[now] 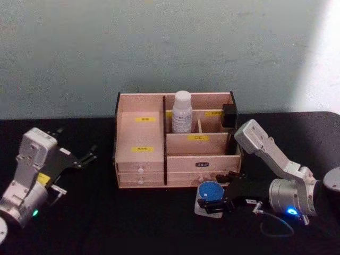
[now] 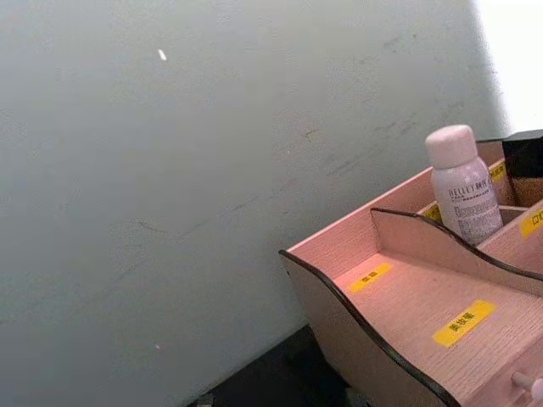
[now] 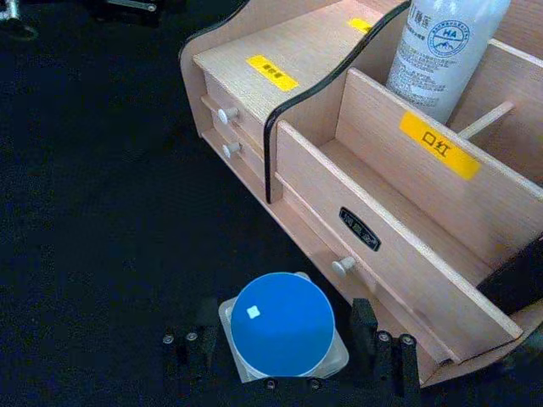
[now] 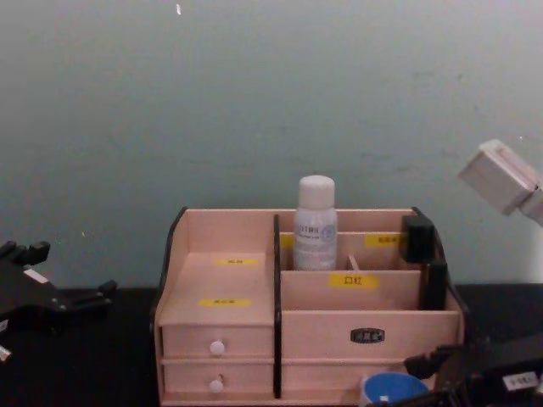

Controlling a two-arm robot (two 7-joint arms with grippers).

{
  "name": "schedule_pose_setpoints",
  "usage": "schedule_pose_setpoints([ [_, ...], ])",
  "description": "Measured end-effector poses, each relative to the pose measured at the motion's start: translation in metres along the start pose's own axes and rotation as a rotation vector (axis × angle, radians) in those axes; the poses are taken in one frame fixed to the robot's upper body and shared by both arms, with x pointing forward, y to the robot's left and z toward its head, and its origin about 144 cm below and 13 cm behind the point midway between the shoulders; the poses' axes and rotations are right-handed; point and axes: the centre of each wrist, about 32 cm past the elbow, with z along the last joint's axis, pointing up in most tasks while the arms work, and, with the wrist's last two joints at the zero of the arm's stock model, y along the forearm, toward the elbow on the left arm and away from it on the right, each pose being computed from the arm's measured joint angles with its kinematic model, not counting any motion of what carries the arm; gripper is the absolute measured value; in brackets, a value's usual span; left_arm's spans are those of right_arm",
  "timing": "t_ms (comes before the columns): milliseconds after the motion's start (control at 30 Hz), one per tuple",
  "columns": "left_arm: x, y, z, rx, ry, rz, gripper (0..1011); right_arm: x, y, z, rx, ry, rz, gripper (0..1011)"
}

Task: Pick up the facial cleanser and watermelon frost from the table and place them into the tiered storage box.

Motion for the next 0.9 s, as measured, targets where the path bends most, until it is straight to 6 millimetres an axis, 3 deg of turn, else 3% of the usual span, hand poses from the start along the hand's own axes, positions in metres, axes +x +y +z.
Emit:
schedule_pose_setpoints([
  [900, 0.0, 0.0, 0.0, 0.0, 0.0, 0.0, 1001, 0.0007, 0.0034, 0.0002, -0.01, 0.002, -0.002, 1002],
])
